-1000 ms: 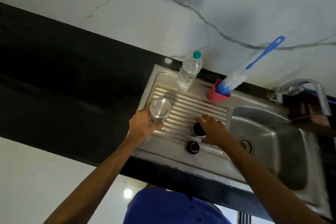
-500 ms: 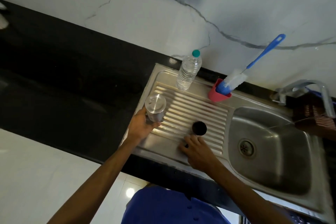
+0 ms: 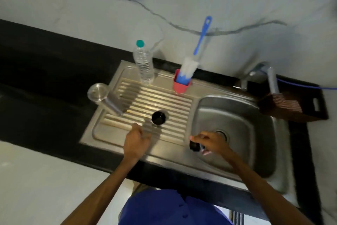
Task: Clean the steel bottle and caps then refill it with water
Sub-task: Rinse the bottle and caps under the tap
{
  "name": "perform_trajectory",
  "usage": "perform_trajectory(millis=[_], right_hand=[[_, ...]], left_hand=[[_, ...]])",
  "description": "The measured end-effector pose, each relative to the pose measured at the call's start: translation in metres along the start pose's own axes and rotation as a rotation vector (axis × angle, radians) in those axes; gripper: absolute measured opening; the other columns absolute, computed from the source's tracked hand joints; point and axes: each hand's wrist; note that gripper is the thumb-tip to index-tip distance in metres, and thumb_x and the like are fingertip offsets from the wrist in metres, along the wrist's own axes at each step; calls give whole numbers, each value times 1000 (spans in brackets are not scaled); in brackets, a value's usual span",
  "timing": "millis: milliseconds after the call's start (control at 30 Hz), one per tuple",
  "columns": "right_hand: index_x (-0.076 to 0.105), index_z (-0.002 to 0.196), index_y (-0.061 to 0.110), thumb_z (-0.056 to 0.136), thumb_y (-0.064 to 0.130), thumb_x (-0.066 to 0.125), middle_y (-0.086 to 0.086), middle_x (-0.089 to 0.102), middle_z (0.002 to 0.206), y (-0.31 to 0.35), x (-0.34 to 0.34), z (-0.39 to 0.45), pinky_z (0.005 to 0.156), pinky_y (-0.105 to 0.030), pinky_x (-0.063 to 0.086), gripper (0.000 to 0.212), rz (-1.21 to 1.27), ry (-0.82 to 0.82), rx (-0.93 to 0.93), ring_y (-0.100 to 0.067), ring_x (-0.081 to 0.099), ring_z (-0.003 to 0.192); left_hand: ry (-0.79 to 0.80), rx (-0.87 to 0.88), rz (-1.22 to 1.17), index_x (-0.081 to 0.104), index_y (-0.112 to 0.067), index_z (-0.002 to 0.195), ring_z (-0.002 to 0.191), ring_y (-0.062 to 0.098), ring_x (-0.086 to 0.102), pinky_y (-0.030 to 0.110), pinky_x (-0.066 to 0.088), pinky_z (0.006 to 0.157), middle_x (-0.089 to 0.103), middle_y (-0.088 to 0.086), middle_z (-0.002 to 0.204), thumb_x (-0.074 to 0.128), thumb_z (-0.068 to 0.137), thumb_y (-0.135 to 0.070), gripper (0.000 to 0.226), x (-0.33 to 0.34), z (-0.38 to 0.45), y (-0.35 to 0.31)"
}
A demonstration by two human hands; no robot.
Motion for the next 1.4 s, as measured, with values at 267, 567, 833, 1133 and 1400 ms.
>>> perform_trajectory(millis=[267,567,833,1133,1400], right_hand=[[73,105,8,73,20,89,-13,75,97,-73,-145,24,58,-24,52,38,454,-506,209,-15,68,74],[62,106,7,97,27,61,-18,64,98,-37,-212,67,56,-39,62,22,1174,-331,187,-29,64,80],[57,89,8,100,49,50,-11,55,63,-49,-222,81,32,-17,35,44,1504,-206,265,-13,44,38],[58,125,4,69,-19,51,-24,59,127,-55,-223,67,85,-51,61,61,1486,-104,-5,-42,60,118],[63,123,-1,99,39,44,-22,70,88,-60,-225,69,49,-29,56,50,1265,-191,245,-31,69,71]], left_hand=[[250,221,-142,50,-20,105,61,7,59,30,43,68,58,-10,65,68,78,-44,41,144,-12,-136],[330,290,-178,47,-30,109,71,30,67,55,58,76,65,7,74,73,76,-55,49,205,36,-224],[384,91,-187,52,-8,127,70,16,64,19,54,60,67,7,81,71,99,-18,34,223,34,-253],[422,-17,-284,56,-11,126,69,11,67,14,50,54,71,2,85,65,103,-24,28,249,45,-263],[444,-6,-300,58,-8,124,67,9,68,14,50,55,71,2,84,65,103,-23,26,259,45,-269]])
Point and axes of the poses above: each hand's wrist, its own z-axis towards the middle knuckle, its own x-axis out of the palm, y = z × x
